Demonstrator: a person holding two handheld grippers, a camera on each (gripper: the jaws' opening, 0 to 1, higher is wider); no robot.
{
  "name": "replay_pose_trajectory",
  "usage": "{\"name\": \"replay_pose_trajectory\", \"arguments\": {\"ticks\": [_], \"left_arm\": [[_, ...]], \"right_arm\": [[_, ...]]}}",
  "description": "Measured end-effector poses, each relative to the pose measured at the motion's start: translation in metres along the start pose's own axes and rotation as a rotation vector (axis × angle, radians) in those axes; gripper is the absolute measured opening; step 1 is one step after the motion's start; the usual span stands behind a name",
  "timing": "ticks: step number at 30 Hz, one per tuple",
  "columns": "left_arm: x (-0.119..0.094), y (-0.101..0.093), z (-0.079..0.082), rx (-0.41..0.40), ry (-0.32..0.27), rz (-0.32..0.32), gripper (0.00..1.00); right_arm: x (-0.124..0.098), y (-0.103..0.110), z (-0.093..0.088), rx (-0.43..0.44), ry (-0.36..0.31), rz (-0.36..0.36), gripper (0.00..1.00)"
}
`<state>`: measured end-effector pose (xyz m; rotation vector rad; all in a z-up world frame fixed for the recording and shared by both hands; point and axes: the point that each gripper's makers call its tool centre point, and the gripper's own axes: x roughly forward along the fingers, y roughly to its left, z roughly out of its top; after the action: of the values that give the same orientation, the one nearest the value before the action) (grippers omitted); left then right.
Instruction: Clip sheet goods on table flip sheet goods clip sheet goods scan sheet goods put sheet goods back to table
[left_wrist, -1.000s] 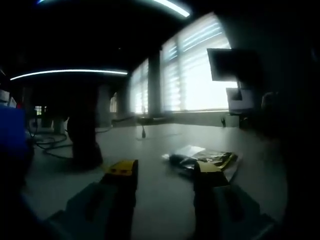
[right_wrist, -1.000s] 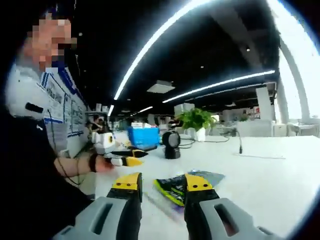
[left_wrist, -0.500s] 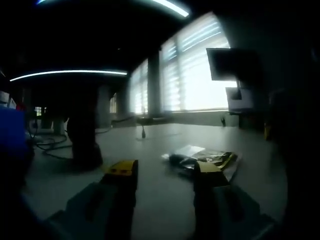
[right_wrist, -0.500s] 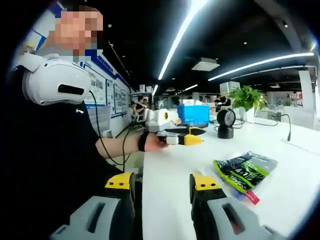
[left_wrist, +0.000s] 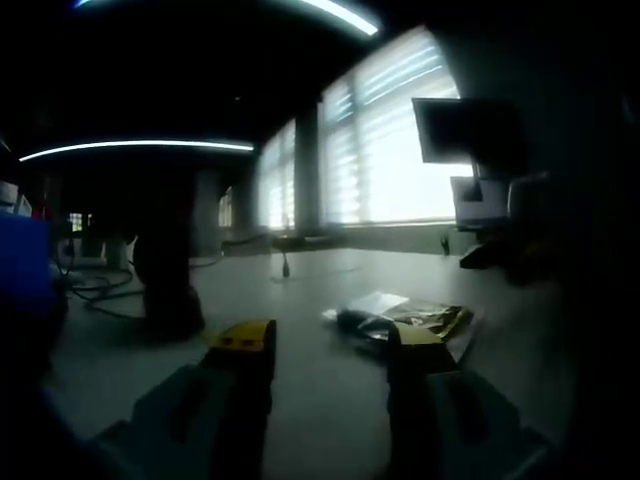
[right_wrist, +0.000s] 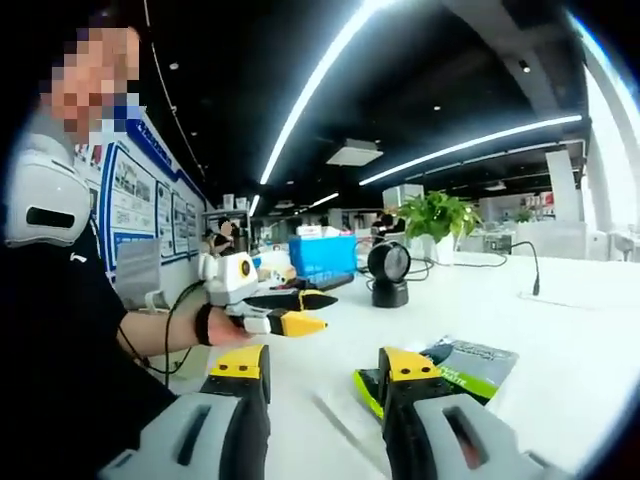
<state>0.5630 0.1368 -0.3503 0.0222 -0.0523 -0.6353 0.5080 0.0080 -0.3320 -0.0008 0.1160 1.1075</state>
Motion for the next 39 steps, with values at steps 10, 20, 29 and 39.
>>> {"name": "replay_pose_trajectory", "arguments": {"ticks": [10, 20, 29, 39], "left_arm": [[0.000, 0.000, 0.001, 0.000, -0.003, -0.002, 0.37], [0.000, 0.000, 0.001, 0.001, -0.004, -0.004, 0.37], [0.000, -0.001, 0.001, 0.000, -0.004, -0.008, 0.37], [0.000, -0.002, 0.001, 0.002, -0.005, -0.013, 0.37]], "right_arm": [[0.022, -0.016, -0.028, -0.082, 0.111, -0.092, 0.37], [0.036, -0.031, -0.043, -0.300, 0.209, -0.202, 0.30], [0.044, -0.029, -0.053, -0.321, 0.243, -0.171, 0.31], [0.050, -0.032, -0.058, -0.340, 0.268, -0.182, 0.27]]}}
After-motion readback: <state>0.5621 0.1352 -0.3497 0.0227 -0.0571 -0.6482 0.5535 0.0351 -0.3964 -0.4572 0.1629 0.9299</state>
